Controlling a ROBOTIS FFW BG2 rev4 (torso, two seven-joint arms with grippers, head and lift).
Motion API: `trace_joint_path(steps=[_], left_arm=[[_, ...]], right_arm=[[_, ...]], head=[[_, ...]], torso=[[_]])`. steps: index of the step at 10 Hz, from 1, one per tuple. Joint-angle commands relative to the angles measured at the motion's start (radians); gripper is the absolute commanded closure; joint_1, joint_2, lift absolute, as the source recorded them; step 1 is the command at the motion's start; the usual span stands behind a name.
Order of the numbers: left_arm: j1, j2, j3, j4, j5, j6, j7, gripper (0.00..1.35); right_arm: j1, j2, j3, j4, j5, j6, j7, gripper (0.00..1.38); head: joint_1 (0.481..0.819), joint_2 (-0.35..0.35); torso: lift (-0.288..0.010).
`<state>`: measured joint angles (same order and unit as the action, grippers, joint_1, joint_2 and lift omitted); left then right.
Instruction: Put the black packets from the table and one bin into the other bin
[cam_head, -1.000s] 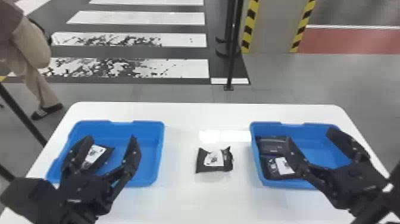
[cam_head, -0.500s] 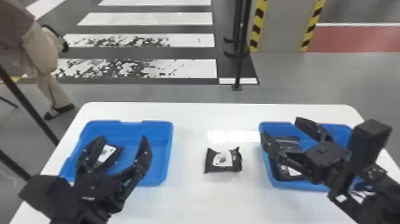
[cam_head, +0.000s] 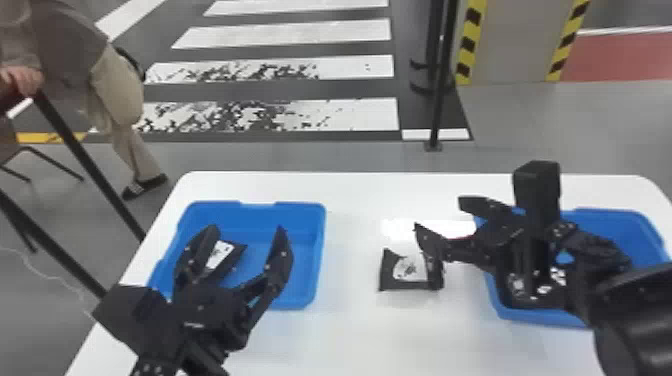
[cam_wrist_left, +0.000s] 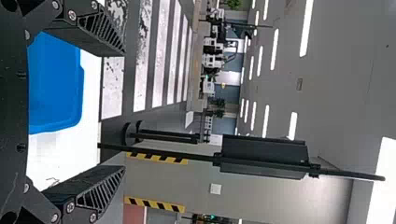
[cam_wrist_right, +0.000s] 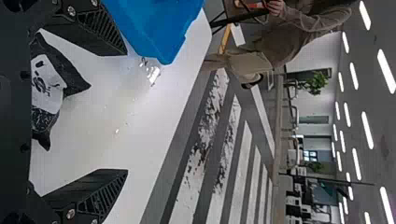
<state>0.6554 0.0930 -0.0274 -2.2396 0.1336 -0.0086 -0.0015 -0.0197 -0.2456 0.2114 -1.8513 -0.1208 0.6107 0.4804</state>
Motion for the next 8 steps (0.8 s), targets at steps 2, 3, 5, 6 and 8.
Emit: trace_joint_path(steps=[2,3,5,6,8], left_arm=[[0.0,-0.001,-0.001,0.0,0.0,0.006,0.0,0.18],[-0.005,-0.001,0.001,0.0,-0.006,0.016,0.0,0.18],[-0.008,-0.001,0.001,0.0,-0.006,0.021,0.0,0.18],[-0.008,-0.001,0.001,0.0,-0.006,0.023,0.0,0.18],[-0.015,-0.001,-0.001,0.0,-0.008,0.026,0.0,0.18]], right_arm=[[-0.157,-0.007,0.112,0.174,0.003,0.116,0.029,0.13],[-0.196,-0.009,0.14,0.233,0.009,0.13,0.032,0.13],[-0.277,-0.012,0.183,0.375,0.005,0.133,0.07,0.13],[-0.309,-0.012,0.199,0.427,-0.003,0.135,0.084,0.13],[-0.388,-0.014,0.261,0.554,-0.009,0.116,0.135,0.13]], head=[[0.695,0.158],[0.695,0.168],[0.695,0.169],[0.695,0.167],[0.695,0.161]], torso=[[-0.11],[-0.11],[-0.11],[-0.11],[-0.11]])
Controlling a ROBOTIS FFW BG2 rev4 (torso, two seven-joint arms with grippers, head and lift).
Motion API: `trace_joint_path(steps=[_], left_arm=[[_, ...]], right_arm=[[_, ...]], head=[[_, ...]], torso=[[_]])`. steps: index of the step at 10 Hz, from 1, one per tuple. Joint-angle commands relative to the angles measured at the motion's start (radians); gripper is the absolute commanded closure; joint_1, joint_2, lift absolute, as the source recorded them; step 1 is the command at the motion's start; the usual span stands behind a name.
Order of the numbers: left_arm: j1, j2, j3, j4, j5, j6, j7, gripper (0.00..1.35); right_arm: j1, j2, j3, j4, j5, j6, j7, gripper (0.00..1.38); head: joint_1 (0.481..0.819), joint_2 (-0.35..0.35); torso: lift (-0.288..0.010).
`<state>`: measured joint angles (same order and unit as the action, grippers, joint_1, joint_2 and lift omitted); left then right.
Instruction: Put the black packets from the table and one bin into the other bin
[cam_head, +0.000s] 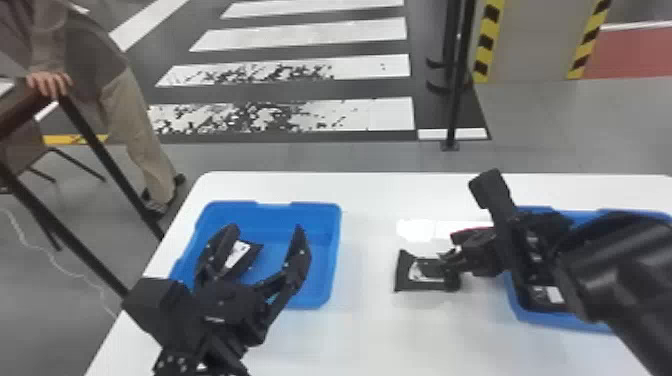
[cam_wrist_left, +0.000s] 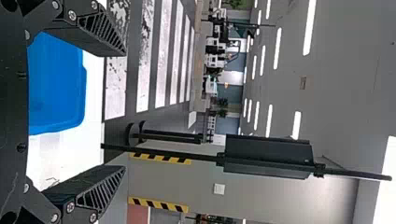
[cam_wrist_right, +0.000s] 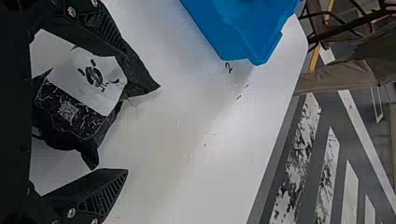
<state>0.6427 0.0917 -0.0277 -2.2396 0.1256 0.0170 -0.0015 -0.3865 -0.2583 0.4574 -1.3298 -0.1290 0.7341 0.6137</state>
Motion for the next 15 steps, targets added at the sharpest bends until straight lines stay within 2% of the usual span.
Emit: trace_joint_path(steps=[1,2,3,4,5,6,8,9,10,12,13,15], left_arm=[[-0.005,-0.001,-0.002,0.002,-0.002,0.003,0.0,0.18],[-0.01,-0.001,-0.004,0.005,-0.004,0.003,0.0,0.18],[-0.017,-0.003,-0.004,0.01,-0.004,0.003,0.0,0.18],[-0.017,-0.003,-0.002,0.01,-0.004,-0.005,0.0,0.18],[-0.012,-0.003,0.002,0.01,-0.002,-0.007,0.0,0.18],[-0.01,-0.003,0.004,0.01,0.0,-0.01,0.0,0.18],[-0.01,-0.003,0.004,0.01,-0.002,-0.012,0.0,0.18],[-0.007,-0.003,0.004,0.01,-0.002,-0.015,0.0,0.18],[-0.007,-0.001,0.004,0.01,0.0,-0.017,0.0,0.18],[-0.005,0.0,0.002,0.01,0.0,-0.019,0.0,0.18],[-0.005,0.0,0.004,0.01,0.006,-0.019,-0.005,0.18],[-0.005,-0.001,0.012,0.01,0.014,-0.015,-0.012,0.18]], right_arm=[[-0.046,0.001,0.039,0.084,-0.04,-0.02,0.009,0.15],[-0.068,0.001,0.063,0.138,-0.072,-0.022,0.024,0.2],[-0.097,0.001,0.101,0.195,-0.118,-0.022,0.041,0.32],[-0.097,0.001,0.109,0.19,-0.116,-0.01,0.041,0.74],[-0.08,0.001,0.111,0.148,-0.104,-0.01,0.037,1.09],[-0.065,0.001,0.111,0.116,-0.118,0.007,0.023,1.26],[-0.06,0.001,0.111,0.084,-0.146,0.041,0.008,1.26],[-0.046,-0.004,0.105,0.042,-0.154,0.029,0.006,1.26],[-0.011,-0.01,0.059,-0.034,-0.152,0.024,0.001,1.26],[0.112,-0.013,-0.174,-0.242,-0.062,0.014,-0.005,1.26],[0.185,-0.013,-0.286,-0.353,-0.015,0.014,-0.019,1.27],[0.318,-0.01,-0.497,-0.461,0.077,0.019,-0.034,1.26]], head=[[0.695,0.162],[0.695,0.163],[0.695,0.165],[0.695,0.17],[0.695,0.173],[0.695,0.18],[0.695,0.197],[0.695,0.204],[0.695,0.212],[0.695,0.216],[0.695,0.189],[0.695,0.088]], torso=[[-0.11],[-0.11],[-0.11],[-0.11],[-0.11],[-0.11],[-0.11],[-0.11],[-0.11],[-0.11],[-0.11],[-0.11]])
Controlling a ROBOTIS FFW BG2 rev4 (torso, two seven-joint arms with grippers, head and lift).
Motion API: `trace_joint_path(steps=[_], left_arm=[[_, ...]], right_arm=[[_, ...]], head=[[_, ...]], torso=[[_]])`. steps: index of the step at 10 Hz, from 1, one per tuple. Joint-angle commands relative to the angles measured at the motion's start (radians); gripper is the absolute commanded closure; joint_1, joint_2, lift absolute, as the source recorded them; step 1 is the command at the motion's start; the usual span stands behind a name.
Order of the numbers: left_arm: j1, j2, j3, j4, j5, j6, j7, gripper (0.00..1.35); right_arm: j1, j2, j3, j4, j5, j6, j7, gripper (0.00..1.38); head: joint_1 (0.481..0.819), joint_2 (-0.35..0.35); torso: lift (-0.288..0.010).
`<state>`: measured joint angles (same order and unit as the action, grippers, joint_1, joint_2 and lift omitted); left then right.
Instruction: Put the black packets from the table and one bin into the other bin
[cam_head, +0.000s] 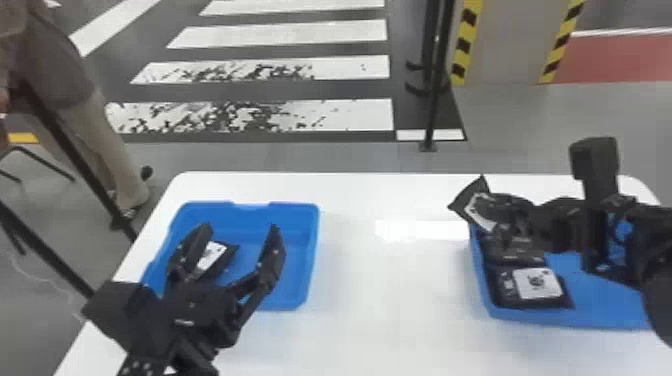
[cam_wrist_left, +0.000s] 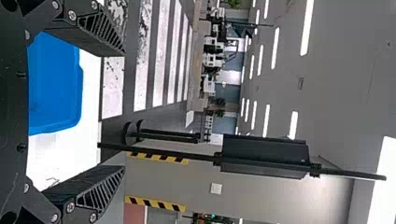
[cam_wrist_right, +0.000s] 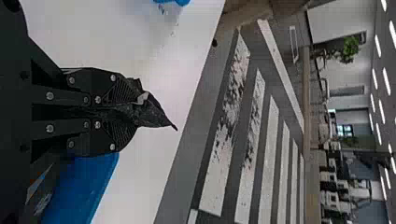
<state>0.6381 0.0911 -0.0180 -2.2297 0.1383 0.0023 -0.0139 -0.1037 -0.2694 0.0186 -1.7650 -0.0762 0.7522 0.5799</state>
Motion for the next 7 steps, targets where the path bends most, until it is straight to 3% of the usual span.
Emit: trace_joint_path(steps=[1,2,3,5,6,7], left_arm=[[0.0,-0.001,0.006,0.0,0.001,0.003,-0.004,0.18],[0.002,-0.002,0.012,0.0,0.001,0.008,-0.009,0.18],[0.0,-0.005,0.024,0.0,-0.003,0.008,-0.012,0.18],[-0.01,-0.014,0.058,0.0,-0.035,0.005,-0.035,0.18],[-0.012,-0.017,0.064,0.0,-0.037,0.003,-0.035,0.18],[-0.015,-0.017,0.066,0.0,-0.045,0.005,-0.037,0.18]], right_arm=[[0.099,0.002,-0.152,-0.07,0.06,0.018,-0.002,1.26],[0.138,0.009,-0.234,-0.101,0.11,0.023,-0.005,1.26],[0.143,0.01,-0.28,-0.06,0.142,-0.001,-0.011,1.26],[0.126,0.006,-0.278,0.024,0.14,-0.08,0.005,1.1],[0.126,0.007,-0.274,0.014,0.138,-0.102,0.014,0.66],[0.131,0.007,-0.276,0.014,0.106,-0.097,0.034,0.45]], head=[[0.695,0.024],[0.695,-0.042],[0.695,-0.079],[0.695,-0.165],[0.695,-0.165],[0.695,-0.154]], torso=[[-0.11],[-0.11],[-0.11],[-0.11],[-0.11],[-0.11]])
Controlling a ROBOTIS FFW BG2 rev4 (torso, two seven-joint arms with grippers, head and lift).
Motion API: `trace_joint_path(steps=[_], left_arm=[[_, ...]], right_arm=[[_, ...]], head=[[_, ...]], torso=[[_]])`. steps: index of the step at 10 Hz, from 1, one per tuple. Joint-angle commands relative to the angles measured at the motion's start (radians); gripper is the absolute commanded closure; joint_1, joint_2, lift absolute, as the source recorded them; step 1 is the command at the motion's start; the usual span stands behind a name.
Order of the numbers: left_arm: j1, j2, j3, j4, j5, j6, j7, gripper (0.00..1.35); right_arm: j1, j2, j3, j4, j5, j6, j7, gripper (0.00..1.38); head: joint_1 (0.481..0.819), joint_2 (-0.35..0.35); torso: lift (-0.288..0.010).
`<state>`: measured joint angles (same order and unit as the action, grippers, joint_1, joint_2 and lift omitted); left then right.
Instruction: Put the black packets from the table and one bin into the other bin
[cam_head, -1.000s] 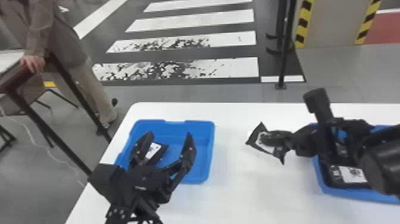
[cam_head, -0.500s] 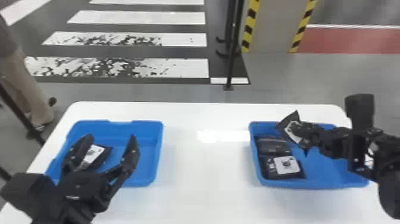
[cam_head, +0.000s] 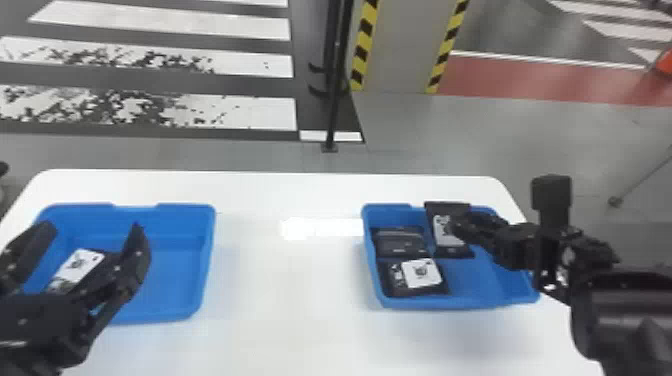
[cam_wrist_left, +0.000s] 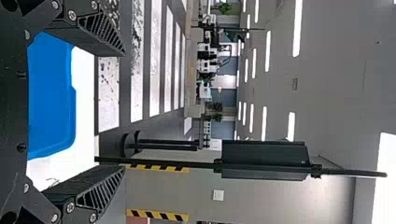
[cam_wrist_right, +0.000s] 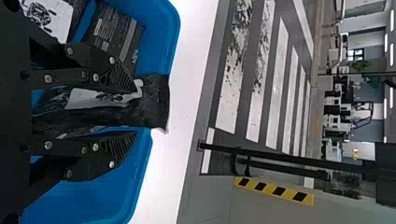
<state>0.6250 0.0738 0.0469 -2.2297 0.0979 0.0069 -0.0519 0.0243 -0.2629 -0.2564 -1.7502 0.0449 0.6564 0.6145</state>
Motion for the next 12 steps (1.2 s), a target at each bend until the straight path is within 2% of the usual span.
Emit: trace_joint_path(steps=[1,2,4,6,8,9,10,12], left_arm=[[-0.016,-0.003,0.021,0.0,-0.012,0.032,-0.019,0.18],[-0.048,-0.011,0.065,0.0,-0.044,0.116,-0.062,0.18],[-0.107,-0.023,0.151,0.0,-0.1,0.292,-0.149,0.18],[-0.232,-0.014,0.212,0.02,-0.206,0.594,-0.263,0.18],[-0.372,0.037,0.194,0.118,-0.23,0.793,-0.341,0.2],[-0.446,0.063,0.169,0.184,-0.243,0.889,-0.384,0.26],[-0.497,0.081,0.149,0.243,-0.269,0.926,-0.424,0.3],[-0.554,0.092,0.131,0.263,-0.349,1.041,-0.439,0.31]], right_arm=[[0.015,0.001,-0.007,-0.018,-0.017,-0.001,0.024,0.32],[0.049,0.001,-0.007,-0.06,-0.039,-0.006,0.027,0.25],[0.106,0.022,-0.009,-0.126,-0.041,-0.045,0.007,0.24],[0.118,0.025,0.005,-0.143,-0.043,-0.045,0.007,0.24],[0.125,0.028,0.007,-0.156,-0.059,-0.06,0.007,0.24],[0.128,0.028,0.015,-0.158,-0.067,-0.06,0.007,0.24],[0.128,0.028,0.031,-0.163,-0.075,-0.06,0.007,0.24],[0.128,0.027,0.065,-0.175,-0.097,-0.06,0.007,0.24]], head=[[0.695,-0.141],[0.695,-0.134],[0.695,-0.093],[0.695,-0.048],[0.695,0.009],[0.695,0.023],[0.695,0.024],[0.695,0.041]], torso=[[-0.11],[-0.11],[-0.11],[-0.11],[-0.11],[-0.11],[-0.11],[-0.11]])
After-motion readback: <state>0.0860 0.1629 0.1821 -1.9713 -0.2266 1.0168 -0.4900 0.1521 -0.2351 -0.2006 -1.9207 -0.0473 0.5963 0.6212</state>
